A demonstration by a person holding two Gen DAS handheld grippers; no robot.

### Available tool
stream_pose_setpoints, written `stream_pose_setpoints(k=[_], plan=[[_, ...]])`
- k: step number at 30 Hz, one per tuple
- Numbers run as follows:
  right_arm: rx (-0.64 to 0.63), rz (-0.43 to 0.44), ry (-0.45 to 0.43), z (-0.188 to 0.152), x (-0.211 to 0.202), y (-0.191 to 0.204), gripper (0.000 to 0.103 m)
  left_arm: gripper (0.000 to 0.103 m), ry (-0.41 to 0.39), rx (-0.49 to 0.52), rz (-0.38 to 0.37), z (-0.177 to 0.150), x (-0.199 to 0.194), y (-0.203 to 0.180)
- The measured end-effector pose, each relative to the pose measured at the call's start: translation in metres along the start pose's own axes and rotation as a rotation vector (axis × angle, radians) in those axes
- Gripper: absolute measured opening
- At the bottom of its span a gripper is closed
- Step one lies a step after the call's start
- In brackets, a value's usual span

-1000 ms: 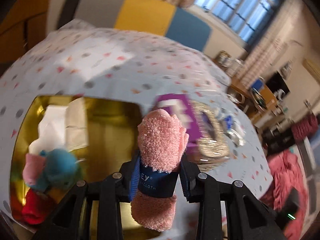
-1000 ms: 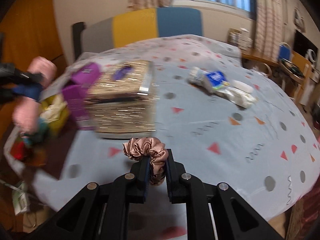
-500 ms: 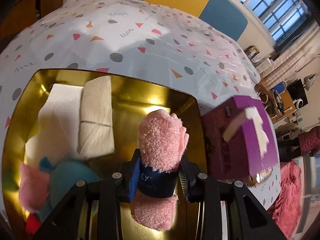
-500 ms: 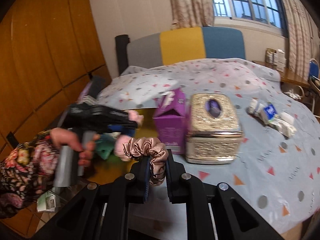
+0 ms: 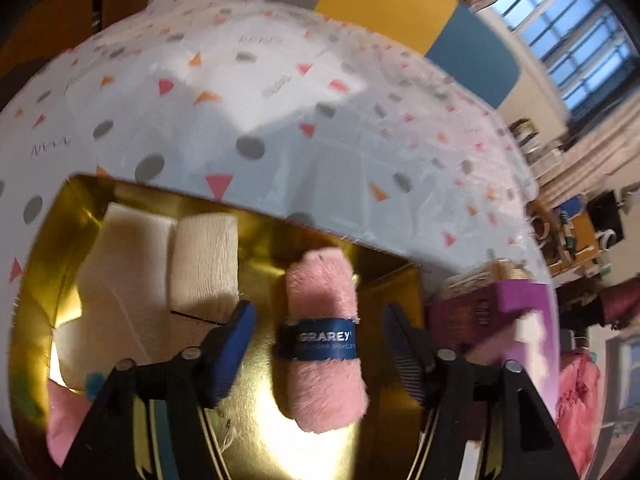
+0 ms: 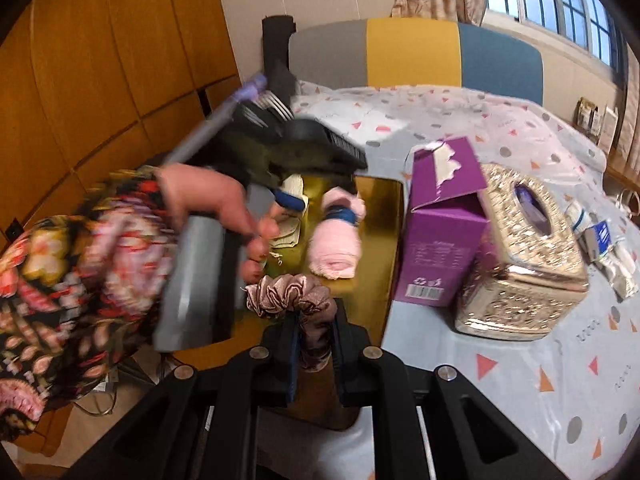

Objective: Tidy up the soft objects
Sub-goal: 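Carry the pink roll into the tray with the left tool while the right tool carries the scrunchie, then lower the scrunchie into the tray and open the right tool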

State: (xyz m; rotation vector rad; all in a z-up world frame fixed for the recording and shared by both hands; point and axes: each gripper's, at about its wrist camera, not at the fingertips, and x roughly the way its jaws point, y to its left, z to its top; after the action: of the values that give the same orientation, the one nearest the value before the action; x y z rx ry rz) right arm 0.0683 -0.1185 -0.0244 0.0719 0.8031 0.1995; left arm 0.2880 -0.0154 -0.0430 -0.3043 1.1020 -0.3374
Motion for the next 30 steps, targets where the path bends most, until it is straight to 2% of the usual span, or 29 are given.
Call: stream_pose_setpoints(k=[2, 6, 9, 16, 21, 27, 30], plan=[[0.019, 0.005, 0.017, -0.001, 0.008, -0.001, 0.013, 0.073, -0.057, 0.029, -0.007, -0.003, -0.021, 0.001], [0.033, 0.013, 0.043, -0.003, 0.016, -0.001, 0.013, 0.078, -0.181, 0.096, 0.07, -0.017, -0.065, 0.011], [0.035, 0.011, 0.056, -0.002, 0.021, -0.001, 0.013, 0.079, -0.227, 0.101, 0.095, -0.036, -0.088, 0.028], [0.016, 0.016, 0.084, 0.013, 0.034, 0.005, 0.013, 0.08, -0.253, 0.084, 0.142, -0.088, -0.119, 0.067], [-0.072, 0.024, 0.174, 0.027, 0.052, 0.02, 0.013, 0.08, -0.253, 0.038, 0.161, -0.116, -0.129, 0.092], [-0.148, 0.034, 0.257, 0.035, 0.072, 0.039, 0.013, 0.08, -0.253, -0.019, 0.184, -0.135, -0.138, 0.117], [-0.165, 0.081, 0.285, 0.029, 0.073, 0.053, 0.013, 0.08, -0.261, -0.032, 0.211, -0.14, -0.143, 0.129]])
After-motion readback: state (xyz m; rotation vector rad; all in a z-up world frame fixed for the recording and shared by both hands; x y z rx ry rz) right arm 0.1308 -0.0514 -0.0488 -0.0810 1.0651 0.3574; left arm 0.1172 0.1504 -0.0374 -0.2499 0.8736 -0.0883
